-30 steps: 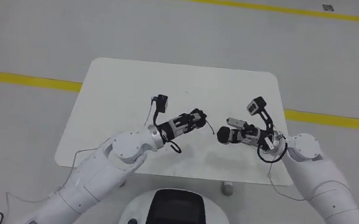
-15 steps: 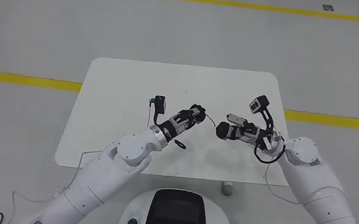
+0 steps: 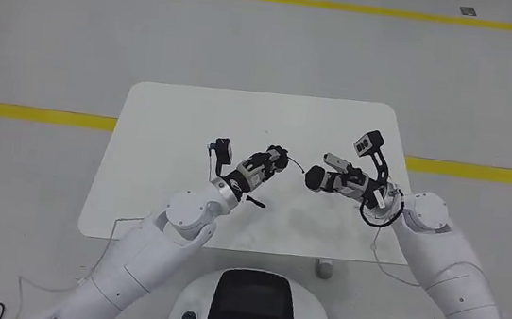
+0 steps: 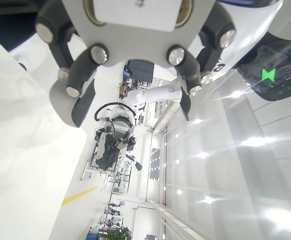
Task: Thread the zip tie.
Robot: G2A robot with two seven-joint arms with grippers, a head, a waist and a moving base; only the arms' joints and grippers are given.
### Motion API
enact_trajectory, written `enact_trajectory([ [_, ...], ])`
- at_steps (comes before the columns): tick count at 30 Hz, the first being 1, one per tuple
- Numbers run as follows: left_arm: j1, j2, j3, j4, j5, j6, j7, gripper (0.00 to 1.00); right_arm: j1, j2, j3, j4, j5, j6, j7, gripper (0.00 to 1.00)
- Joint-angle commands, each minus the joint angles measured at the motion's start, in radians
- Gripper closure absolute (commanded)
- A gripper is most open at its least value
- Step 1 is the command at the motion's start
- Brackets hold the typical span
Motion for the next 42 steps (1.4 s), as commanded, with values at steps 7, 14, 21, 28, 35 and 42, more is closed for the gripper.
enact_trajectory([
  [7, 0.000, 0.000, 0.000, 0.000, 0.000, 0.000, 0.000, 1.00, -0.030, -0.014, 0.006, 0.001, -0.002, -0.002, -0.013, 0.00],
  [14, 0.000, 0.000, 0.000, 0.000, 0.000, 0.000, 0.000, 1.00, -0.042, -0.033, 0.017, 0.024, 0.018, -0.002, 0.007, 0.47],
  [21, 0.000, 0.000, 0.000, 0.000, 0.000, 0.000, 0.000, 1.00, -0.044, -0.056, 0.028, 0.034, -0.002, -0.002, 0.018, 0.65],
  [28, 0.000, 0.000, 0.000, 0.000, 0.000, 0.000, 0.000, 1.00, -0.050, -0.076, 0.050, 0.048, -0.016, -0.002, 0.025, 0.69],
  [35, 0.000, 0.000, 0.000, 0.000, 0.000, 0.000, 0.000, 1.00, -0.063, -0.093, 0.078, 0.045, -0.036, -0.002, 0.035, 0.76],
  [42, 0.000, 0.000, 0.000, 0.000, 0.000, 0.000, 0.000, 1.00, -0.067, -0.108, 0.093, 0.050, -0.049, -0.002, 0.040, 0.88],
])
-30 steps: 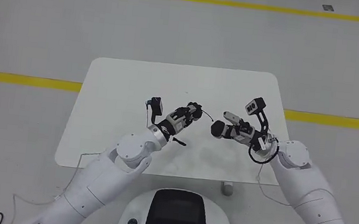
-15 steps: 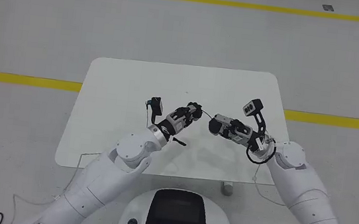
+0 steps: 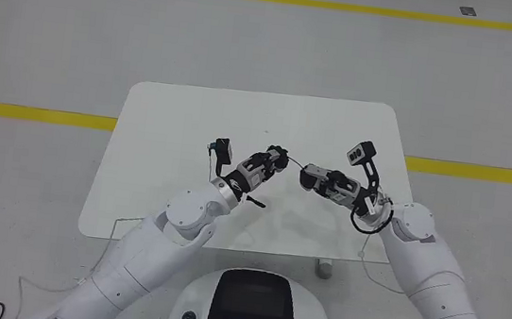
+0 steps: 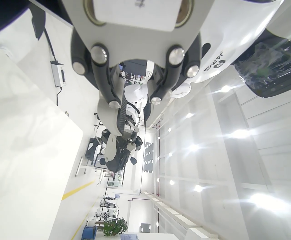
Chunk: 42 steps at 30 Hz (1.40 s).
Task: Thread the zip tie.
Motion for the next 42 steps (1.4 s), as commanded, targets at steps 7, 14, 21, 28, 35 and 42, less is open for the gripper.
enact_trajectory([
  [7, 0.000, 0.000, 0.000, 0.000, 0.000, 0.000, 0.000, 1.00, -0.003, -0.014, 0.015, 0.010, -0.012, 0.000, 0.009, 0.93],
  [14, 0.000, 0.000, 0.000, 0.000, 0.000, 0.000, 0.000, 1.00, -0.007, -0.024, 0.033, 0.017, -0.020, 0.000, 0.015, 0.92],
  [21, 0.000, 0.000, 0.000, 0.000, 0.000, 0.000, 0.000, 1.00, -0.008, -0.034, 0.047, 0.027, -0.025, 0.000, 0.019, 0.92],
  [28, 0.000, 0.000, 0.000, 0.000, 0.000, 0.000, 0.000, 1.00, -0.002, -0.044, 0.052, 0.042, -0.028, 0.000, 0.028, 0.90],
  [35, 0.000, 0.000, 0.000, 0.000, 0.000, 0.000, 0.000, 1.00, 0.004, -0.052, 0.055, 0.052, -0.033, 0.000, 0.038, 0.86],
  [42, 0.000, 0.000, 0.000, 0.000, 0.000, 0.000, 0.000, 1.00, 0.006, -0.059, 0.059, 0.056, -0.038, 0.000, 0.045, 0.88],
])
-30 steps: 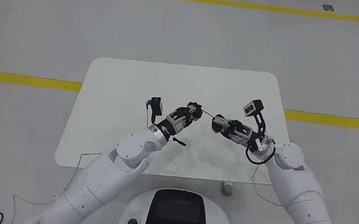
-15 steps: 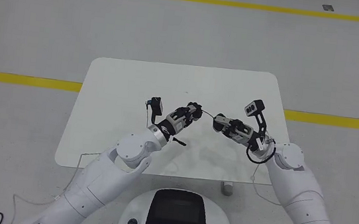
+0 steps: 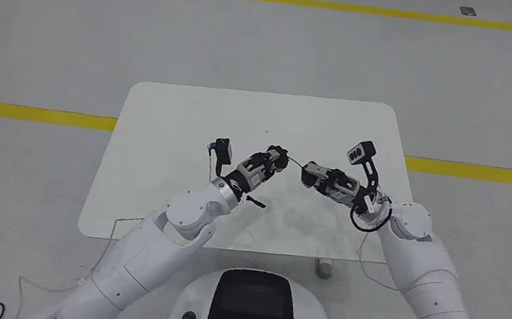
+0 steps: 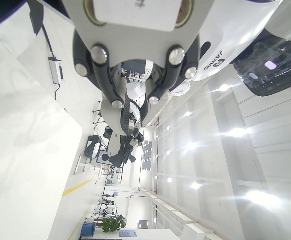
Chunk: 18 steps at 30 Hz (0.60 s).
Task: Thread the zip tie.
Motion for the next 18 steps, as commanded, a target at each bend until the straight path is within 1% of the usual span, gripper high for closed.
enact_trajectory([
  [1, 0.000, 0.000, 0.000, 0.000, 0.000, 0.000, 0.000, 1.00, 0.000, -0.001, 0.001, 0.001, -0.002, 0.000, 0.001, 0.88],
  [11, 0.000, 0.000, 0.000, 0.000, 0.000, 0.000, 0.000, 1.00, 0.000, -0.008, 0.008, 0.005, -0.008, 0.000, 0.014, 0.90],
  [14, 0.000, 0.000, 0.000, 0.000, 0.000, 0.000, 0.000, 1.00, 0.000, -0.010, 0.010, 0.008, -0.013, 0.000, 0.012, 0.95],
  [16, 0.000, 0.000, 0.000, 0.000, 0.000, 0.000, 0.000, 1.00, -0.001, -0.011, 0.010, 0.009, -0.015, 0.000, 0.011, 1.00],
  [18, 0.000, 0.000, 0.000, 0.000, 0.000, 0.000, 0.000, 1.00, 0.000, -0.012, 0.011, 0.011, -0.017, 0.000, 0.011, 1.00],
])
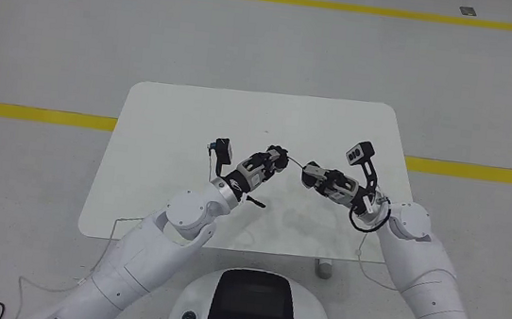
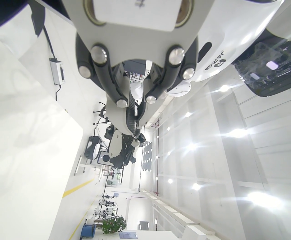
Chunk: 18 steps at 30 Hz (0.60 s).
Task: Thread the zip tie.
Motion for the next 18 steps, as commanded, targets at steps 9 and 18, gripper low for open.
enact_trajectory([
  [9, 0.000, 0.000, 0.000, 0.000, 0.000, 0.000, 0.000, 0.00, 0.005, -0.003, 0.007, 0.011, -0.007, 0.000, -0.001, 1.00],
  [18, 0.000, 0.000, 0.000, 0.000, 0.000, 0.000, 0.000, 0.00, 0.007, 0.006, 0.043, -0.003, -0.083, 0.000, -0.016, 1.00],
])
